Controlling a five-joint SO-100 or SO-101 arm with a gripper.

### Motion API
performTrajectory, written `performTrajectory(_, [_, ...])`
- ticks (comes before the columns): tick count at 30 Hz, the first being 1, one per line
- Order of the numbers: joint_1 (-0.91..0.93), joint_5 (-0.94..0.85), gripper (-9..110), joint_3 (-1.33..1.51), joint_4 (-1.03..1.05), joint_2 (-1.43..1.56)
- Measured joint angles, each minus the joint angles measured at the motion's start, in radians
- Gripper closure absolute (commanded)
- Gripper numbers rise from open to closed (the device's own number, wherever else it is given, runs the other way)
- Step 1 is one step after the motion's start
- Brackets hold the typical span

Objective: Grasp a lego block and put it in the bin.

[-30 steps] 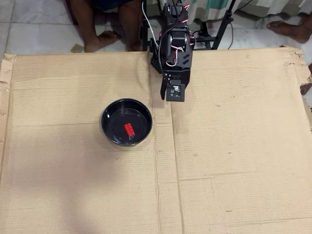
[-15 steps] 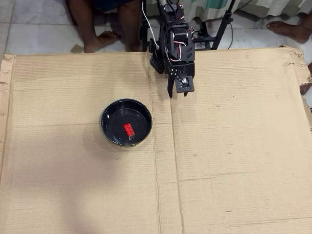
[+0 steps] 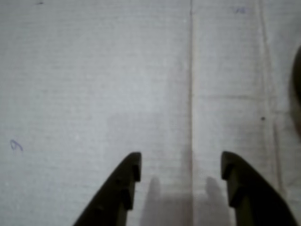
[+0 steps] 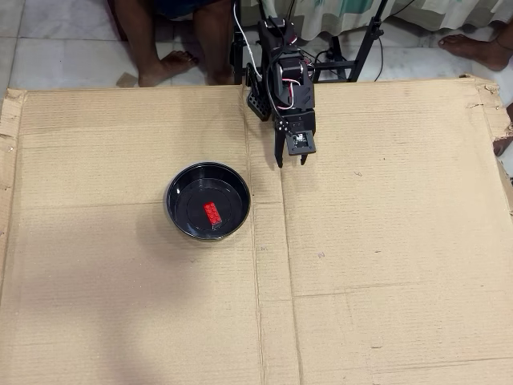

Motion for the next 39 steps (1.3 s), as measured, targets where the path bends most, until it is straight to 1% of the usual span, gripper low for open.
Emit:
performTrajectory(10, [-0.006,0.002,81,0.150,0.000,0.098])
performTrajectory(16, [-0.006,0.002,81,0.167,0.008,0.120])
performTrajectory(24, [-0.005,0.002,81,0.167,0.187,0.126])
performTrajectory(28, [-0.005,0.002,82,0.167,0.238,0.126])
performTrajectory(30, [-0.005,0.002,84,0.167,0.262,0.141])
performTrajectory(35, [-0.005,0.002,100,0.167,0.270,0.146])
performTrajectory(39, [-0.005,0.002,101,0.167,0.270,0.146])
